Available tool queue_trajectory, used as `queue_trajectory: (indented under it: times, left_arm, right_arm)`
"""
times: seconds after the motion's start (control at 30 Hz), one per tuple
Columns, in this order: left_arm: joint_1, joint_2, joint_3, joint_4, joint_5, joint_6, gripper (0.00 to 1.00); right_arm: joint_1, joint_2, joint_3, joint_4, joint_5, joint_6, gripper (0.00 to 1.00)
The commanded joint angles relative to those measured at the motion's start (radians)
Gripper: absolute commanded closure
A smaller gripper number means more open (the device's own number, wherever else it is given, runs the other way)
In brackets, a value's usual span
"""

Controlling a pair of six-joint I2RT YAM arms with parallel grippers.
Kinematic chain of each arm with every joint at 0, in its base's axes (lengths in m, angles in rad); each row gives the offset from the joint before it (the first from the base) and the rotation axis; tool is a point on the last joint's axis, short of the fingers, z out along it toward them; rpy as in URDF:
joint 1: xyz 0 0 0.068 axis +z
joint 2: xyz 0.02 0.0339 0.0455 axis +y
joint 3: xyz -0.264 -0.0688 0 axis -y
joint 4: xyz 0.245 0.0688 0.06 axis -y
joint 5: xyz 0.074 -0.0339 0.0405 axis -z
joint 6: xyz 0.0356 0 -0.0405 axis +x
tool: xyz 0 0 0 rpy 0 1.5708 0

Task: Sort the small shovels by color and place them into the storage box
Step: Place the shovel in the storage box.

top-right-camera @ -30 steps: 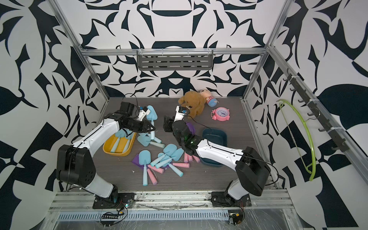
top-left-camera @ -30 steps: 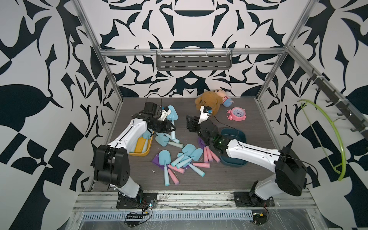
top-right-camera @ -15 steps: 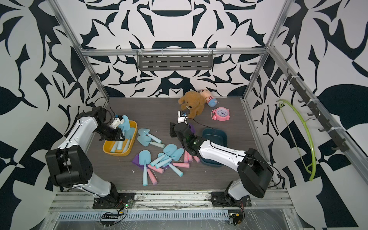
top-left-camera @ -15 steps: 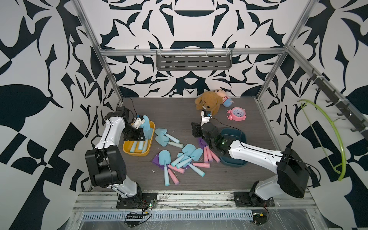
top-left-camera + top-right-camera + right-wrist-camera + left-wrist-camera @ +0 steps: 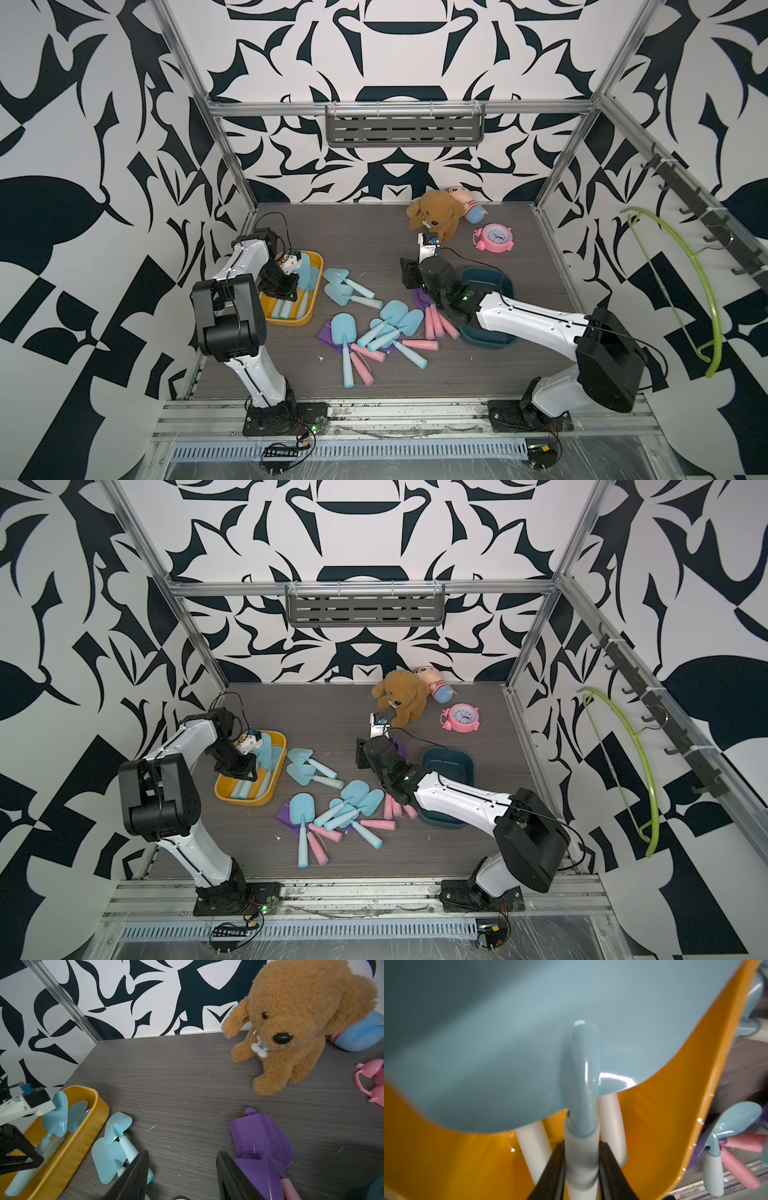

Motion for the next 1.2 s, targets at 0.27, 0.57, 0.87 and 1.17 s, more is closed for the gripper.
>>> queue_trajectory:
  times: [0.27,0.57,0.87,1.17]
  left_arm:
    - [0.001,0.080,-0.002,0.050,-0.043,-0.099,0.79]
    - [0.001,0.084,-0.040,0.079,-0.062,-0.112,0.59]
    - [0.001,0.055,-0.048,0.076,-0.083,-0.113,0.53]
    - [-0.028,-0.129,-0.005,0.010,0.053,-0.143,0.39]
  right_arm:
    - [-0.006,-0.049,-0.007,0.000,0.008,-0.039,0.44]
    - [-0.008,-0.053,-0.007,-0.011,0.012,-0.046,0.44]
    - [-0.013,-0.058,-0.001,-0.014,0.008,-0.057,0.44]
    - [-0.019,-0.060,0.016,-0.021,-0.074,-0.135,0.45]
